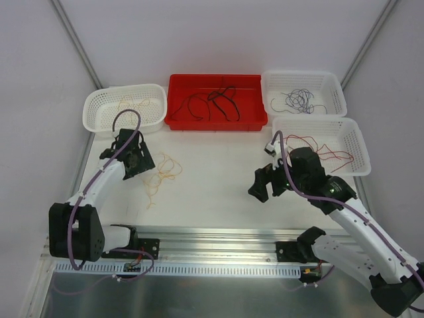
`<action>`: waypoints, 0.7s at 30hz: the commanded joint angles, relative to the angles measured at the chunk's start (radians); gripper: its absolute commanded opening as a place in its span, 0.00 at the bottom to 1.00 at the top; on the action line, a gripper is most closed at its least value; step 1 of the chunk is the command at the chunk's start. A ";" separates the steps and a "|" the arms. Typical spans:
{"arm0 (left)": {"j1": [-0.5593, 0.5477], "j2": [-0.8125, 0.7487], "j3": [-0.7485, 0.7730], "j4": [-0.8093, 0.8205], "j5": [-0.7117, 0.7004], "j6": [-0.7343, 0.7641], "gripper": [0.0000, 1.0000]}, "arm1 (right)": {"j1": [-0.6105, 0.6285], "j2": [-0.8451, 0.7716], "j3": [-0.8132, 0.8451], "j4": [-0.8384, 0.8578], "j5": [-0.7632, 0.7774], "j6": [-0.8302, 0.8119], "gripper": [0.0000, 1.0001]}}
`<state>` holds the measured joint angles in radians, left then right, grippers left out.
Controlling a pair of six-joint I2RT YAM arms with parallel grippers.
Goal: Untangle the cables
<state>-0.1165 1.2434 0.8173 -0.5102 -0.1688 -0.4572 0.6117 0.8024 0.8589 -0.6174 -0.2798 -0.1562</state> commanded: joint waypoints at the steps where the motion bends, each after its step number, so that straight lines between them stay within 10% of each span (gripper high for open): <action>1: 0.029 0.020 -0.013 0.025 -0.012 -0.066 0.72 | 0.011 0.009 -0.008 0.050 -0.033 0.018 0.94; 21: 0.080 0.243 -0.073 0.156 -0.014 -0.195 0.43 | 0.053 0.001 -0.067 0.087 -0.052 0.040 0.95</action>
<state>-0.0502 1.4670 0.7586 -0.3931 -0.1925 -0.6121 0.6552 0.8154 0.7918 -0.5629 -0.3153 -0.1303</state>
